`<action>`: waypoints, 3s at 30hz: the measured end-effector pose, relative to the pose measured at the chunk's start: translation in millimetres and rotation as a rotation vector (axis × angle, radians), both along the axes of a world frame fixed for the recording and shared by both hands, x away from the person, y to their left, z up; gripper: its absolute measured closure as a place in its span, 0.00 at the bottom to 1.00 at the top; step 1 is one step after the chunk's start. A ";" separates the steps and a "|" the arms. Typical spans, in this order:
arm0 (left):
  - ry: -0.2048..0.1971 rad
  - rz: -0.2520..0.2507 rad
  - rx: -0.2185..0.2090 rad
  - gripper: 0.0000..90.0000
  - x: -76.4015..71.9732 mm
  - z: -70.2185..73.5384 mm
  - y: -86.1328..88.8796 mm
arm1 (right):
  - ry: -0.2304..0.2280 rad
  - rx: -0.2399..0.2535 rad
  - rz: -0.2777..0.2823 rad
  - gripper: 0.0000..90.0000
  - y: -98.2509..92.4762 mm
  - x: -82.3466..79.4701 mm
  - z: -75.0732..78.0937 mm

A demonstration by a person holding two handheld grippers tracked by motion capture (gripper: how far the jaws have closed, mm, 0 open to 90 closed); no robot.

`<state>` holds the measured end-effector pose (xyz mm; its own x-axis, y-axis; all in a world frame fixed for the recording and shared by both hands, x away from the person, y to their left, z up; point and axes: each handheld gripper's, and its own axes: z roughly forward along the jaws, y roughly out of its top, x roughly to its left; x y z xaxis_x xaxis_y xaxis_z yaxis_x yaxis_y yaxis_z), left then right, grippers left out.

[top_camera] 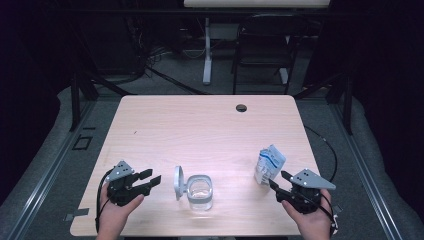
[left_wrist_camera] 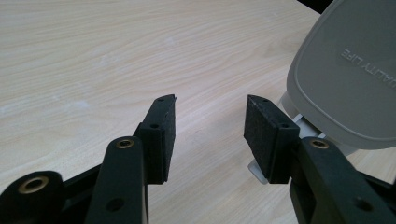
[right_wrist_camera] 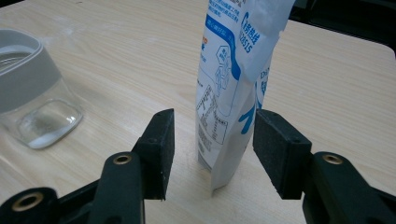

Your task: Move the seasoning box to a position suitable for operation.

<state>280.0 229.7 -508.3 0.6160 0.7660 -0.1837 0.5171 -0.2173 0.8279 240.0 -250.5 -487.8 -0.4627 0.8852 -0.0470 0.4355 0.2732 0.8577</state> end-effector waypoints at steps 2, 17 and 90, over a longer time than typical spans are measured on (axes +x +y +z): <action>0.000 0.001 -0.001 0.60 0.3 -0.2 0.3 | 0.002 0.000 -0.005 0.53 0.5 1.5 -0.7; 0.007 0.014 -0.009 0.60 1.4 -1.5 3.5 | -0.026 0.011 -0.048 0.45 4.9 22.2 -6.4; 0.013 0.029 0.001 0.61 3.8 -5.8 5.9 | -0.074 0.106 0.218 1.00 10.0 11.8 5.7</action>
<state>283.8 235.6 -514.1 0.5909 0.7838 -0.1909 0.5338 -0.2025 0.8210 251.8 -240.5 -482.1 -0.6424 0.7664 0.0004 0.3114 0.2605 0.9139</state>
